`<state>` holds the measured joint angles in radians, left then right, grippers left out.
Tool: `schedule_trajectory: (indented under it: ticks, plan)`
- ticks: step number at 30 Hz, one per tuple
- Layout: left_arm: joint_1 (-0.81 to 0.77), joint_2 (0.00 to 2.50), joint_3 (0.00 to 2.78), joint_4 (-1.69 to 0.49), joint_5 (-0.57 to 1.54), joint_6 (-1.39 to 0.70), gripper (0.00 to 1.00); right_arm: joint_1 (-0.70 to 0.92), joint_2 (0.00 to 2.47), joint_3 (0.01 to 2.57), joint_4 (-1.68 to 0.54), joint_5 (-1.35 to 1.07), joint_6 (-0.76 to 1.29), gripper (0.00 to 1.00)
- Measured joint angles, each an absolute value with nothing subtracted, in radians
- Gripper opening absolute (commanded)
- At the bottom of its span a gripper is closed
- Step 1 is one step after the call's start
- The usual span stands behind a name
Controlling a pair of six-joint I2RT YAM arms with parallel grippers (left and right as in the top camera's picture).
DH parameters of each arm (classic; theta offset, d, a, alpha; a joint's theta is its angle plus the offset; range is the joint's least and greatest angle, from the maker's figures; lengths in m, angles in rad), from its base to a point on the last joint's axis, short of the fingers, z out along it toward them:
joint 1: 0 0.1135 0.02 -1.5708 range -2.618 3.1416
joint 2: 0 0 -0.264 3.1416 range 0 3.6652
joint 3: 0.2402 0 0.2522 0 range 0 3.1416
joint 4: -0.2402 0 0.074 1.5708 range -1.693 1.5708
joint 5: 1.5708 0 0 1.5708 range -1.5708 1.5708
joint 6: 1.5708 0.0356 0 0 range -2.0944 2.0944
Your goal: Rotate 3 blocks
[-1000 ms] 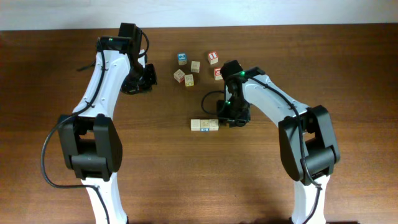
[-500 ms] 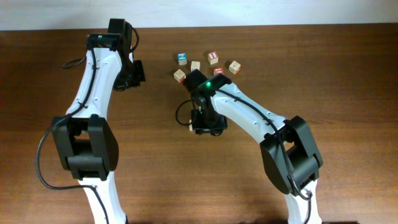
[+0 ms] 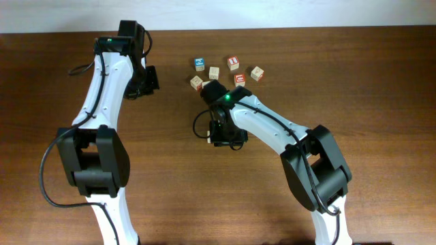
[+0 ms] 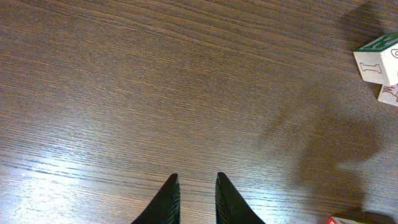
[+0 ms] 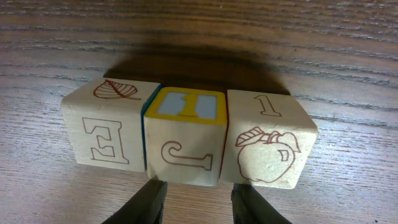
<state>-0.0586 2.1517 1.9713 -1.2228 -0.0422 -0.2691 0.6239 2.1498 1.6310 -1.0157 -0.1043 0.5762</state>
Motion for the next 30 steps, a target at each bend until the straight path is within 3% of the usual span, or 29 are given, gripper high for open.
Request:
schedule_trajectory:
  ticks: [7, 12, 16, 18, 23, 24, 25, 26, 28, 30]
  plan:
    - [-0.059, 2.152, 1.971, -1.222, -0.042, -0.269, 0.17, 0.624, 2.15, 1.631, -1.015, -0.101, 0.576, 0.36]
    - [-0.062, 2.152, 1.975, -1.285, -0.038, -0.266, 0.06, 0.609, 2.132, 1.813, -1.199, -0.121, 0.502, 0.4]
    - [-0.107, 2.152, 1.969, -1.402, 0.071, -0.258, 0.0, 0.397, 1.998, 1.91, -1.26, -0.234, 0.39, 0.4]
    - [-0.147, 2.152, 1.891, -1.381, 0.131, -0.246, 0.0, 0.29, 2.0, 1.805, -1.232, -0.374, 0.288, 0.39]
    - [-0.24, 2.151, 1.692, -1.171, 0.235, -0.243, 0.0, 0.245, 2.003, 1.523, -0.998, -0.555, 0.229, 0.26]
    - [-0.252, 2.151, 1.666, -1.141, 0.241, -0.243, 0.0, 0.23, 2.006, 1.455, -0.934, -0.603, 0.22, 0.2]
    - [-0.257, 2.152, 1.651, -1.102, 0.246, -0.243, 0.0, 0.203, 2.006, 1.423, -0.9, -0.654, 0.187, 0.08]
    - [-0.257, 2.152, 1.648, -1.071, 0.255, -0.232, 0.0, 0.174, 2.006, 1.417, -0.88, -0.711, 0.155, 0.04]
    - [-0.25, 2.152, 1.646, -1.053, 0.308, -0.171, 0.0, 0.067, 2.006, 1.417, -0.859, -0.913, -0.004, 0.05]
    - [-0.242, 2.152, 1.646, -1.054, 0.352, -0.125, 0.0, 0.022, 2.006, 1.417, -0.871, -0.969, -0.064, 0.05]
